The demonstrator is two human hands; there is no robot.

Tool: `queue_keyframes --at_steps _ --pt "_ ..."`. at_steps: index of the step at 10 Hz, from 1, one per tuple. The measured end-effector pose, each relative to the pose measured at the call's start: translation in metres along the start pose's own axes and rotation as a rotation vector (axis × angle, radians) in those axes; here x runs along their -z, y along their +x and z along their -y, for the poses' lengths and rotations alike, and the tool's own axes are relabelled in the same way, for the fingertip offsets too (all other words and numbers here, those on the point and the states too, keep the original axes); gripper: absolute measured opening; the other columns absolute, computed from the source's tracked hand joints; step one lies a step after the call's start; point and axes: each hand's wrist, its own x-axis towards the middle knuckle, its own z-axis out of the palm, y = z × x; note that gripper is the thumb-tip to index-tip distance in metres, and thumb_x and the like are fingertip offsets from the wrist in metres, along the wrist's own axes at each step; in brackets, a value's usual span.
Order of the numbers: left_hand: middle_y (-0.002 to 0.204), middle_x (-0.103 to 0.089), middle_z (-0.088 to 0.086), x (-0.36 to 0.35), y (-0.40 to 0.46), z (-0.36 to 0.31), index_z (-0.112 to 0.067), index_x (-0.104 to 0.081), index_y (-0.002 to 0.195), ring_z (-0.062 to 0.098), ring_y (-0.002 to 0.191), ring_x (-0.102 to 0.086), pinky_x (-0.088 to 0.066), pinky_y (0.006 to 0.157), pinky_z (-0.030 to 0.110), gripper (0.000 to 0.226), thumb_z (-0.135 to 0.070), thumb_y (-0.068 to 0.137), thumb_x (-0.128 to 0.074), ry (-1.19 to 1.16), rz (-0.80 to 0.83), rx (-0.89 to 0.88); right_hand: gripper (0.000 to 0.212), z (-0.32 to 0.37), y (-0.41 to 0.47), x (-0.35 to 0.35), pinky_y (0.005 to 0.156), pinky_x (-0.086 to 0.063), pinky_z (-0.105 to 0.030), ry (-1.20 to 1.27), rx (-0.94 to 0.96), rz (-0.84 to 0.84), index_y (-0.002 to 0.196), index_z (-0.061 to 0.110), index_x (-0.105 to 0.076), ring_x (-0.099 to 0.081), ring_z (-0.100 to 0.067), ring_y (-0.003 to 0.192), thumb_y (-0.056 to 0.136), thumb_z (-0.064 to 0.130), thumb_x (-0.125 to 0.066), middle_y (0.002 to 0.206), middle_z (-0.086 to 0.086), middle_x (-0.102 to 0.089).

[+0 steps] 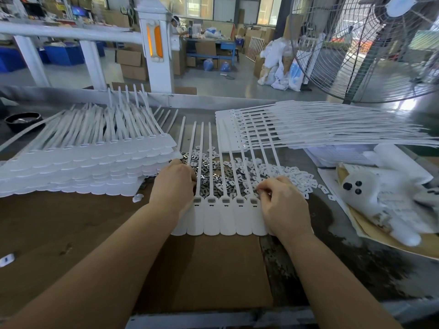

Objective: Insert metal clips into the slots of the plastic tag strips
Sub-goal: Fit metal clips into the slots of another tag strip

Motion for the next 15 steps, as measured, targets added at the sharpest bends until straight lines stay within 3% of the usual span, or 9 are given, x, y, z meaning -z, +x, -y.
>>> queue_keyframes --at_steps 4,7,9,11,13,15 --pt "0.114 -0.052 0.010 0.0019 -0.0001 0.0004 -0.011 -0.065 0.115 0.026 0.103 -0.053 -0.040 0.085 0.029 0.025 -0.019 0.094 -0.054 -0.014 0.036 0.008 0.015 -0.0009 0.0001 -0.0010 0.080 -0.045 -0.031 -0.004 0.006 -0.010 0.098 0.012 -0.069 -0.055 -0.020 0.085 0.091 0.014 -0.055 0.096 -0.003 -0.059" --pt "0.111 -0.056 0.007 0.0019 -0.0015 0.0010 -0.012 -0.069 0.108 0.023 0.099 -0.054 -0.039 0.084 0.026 0.020 -0.014 0.092 -0.057 -0.081 -0.007 0.003 0.017 -0.0013 -0.0006 0.0004 0.082 -0.044 -0.030 -0.008 0.004 0.000 0.099 0.012 -0.068 -0.055 -0.019 0.088 0.092 0.015 -0.054 0.098 -0.004 -0.059" --pt "0.118 -0.052 0.009 0.0037 -0.0014 -0.0009 -0.013 -0.063 0.119 0.026 0.103 -0.054 -0.040 0.084 0.028 0.027 -0.017 0.095 -0.053 -0.042 0.020 0.005 0.017 -0.0006 -0.0007 0.0007 0.082 -0.044 -0.029 -0.007 0.004 -0.002 0.099 0.012 -0.068 -0.055 -0.018 0.088 0.092 0.015 -0.053 0.098 -0.003 -0.059" --pt "0.111 -0.054 0.006 0.0042 0.0002 -0.0006 -0.013 -0.068 0.111 0.023 0.100 -0.055 -0.035 0.077 0.024 0.022 -0.015 0.093 -0.056 -0.048 0.022 0.012 0.017 0.0006 -0.0001 0.0010 0.083 -0.044 -0.030 -0.005 0.003 0.007 0.100 0.013 -0.068 -0.055 -0.018 0.089 0.092 0.016 -0.053 0.099 -0.003 -0.059" --pt "0.113 -0.052 0.010 -0.0008 -0.0002 -0.0001 -0.008 -0.064 0.110 0.025 0.102 -0.053 -0.040 0.084 0.031 0.022 -0.018 0.094 -0.053 -0.021 0.017 0.034 0.017 0.0006 -0.0011 0.0025 0.084 -0.044 -0.029 -0.008 0.003 0.009 0.100 0.013 -0.068 -0.055 -0.017 0.090 0.092 0.016 -0.053 0.099 -0.002 -0.059" --pt "0.104 -0.055 0.008 0.0031 -0.0015 -0.0007 -0.008 -0.063 0.102 0.019 0.083 -0.051 -0.037 0.074 0.028 0.017 -0.019 0.095 -0.052 -0.324 -0.075 0.167 0.015 0.0006 -0.0010 0.0019 0.082 -0.043 -0.028 0.007 -0.004 -0.005 0.098 0.012 -0.068 -0.055 -0.018 0.089 0.091 0.015 -0.054 0.098 -0.003 -0.059"
